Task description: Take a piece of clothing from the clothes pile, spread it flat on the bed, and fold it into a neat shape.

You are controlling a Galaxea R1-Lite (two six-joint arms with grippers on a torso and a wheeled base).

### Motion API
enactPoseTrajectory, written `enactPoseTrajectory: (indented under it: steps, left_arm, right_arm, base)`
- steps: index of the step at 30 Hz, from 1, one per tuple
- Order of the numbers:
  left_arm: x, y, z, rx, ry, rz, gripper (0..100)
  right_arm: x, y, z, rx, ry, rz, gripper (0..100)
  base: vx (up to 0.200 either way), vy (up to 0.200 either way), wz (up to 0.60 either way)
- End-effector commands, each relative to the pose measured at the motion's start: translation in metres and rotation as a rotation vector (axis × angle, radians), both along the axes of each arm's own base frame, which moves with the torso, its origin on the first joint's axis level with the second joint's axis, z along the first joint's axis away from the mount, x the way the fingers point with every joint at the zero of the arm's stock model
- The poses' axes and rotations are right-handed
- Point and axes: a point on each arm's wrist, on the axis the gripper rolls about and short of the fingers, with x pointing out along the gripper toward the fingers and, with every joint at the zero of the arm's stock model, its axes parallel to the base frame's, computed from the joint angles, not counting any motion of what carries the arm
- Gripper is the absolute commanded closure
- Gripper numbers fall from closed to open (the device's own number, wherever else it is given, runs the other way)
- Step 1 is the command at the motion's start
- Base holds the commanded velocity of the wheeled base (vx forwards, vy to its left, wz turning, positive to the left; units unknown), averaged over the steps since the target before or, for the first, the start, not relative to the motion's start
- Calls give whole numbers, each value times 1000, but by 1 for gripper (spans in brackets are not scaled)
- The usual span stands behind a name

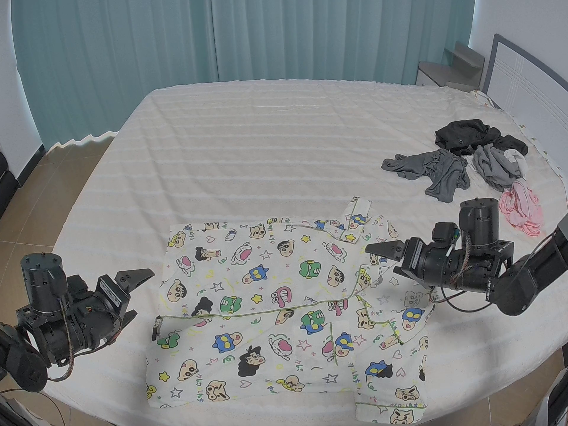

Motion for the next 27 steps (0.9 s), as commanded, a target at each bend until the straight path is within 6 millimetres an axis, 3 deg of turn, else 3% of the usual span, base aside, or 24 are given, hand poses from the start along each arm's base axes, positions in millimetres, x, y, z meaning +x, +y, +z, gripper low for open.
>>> enactPoseTrajectory:
  steps: [1,6,13,21,27]
  left_arm:
    - [-3,2,0,0,-1,7,0]
    - [-1,1,-3,4,10,6,0]
    - [0,1,-6,8,28,6,0]
    - [3,0,-13,15,63,7,0]
    - [4,0,-14,15,71,8,0]
  right_arm:
    - [26,12,-17,-10,43,-19,0]
    - [37,17,-20,12,50,-27,0]
    - [68,31,-32,66,77,-58,0]
    - [120,61,-59,33,115,-238,0]
    - [119,73,-66,6,180,-264,0]
  base:
    - [0,0,0]
    - [0,0,0]
    - [0,0,0]
    - [0,0,0]
    - [0,0,0]
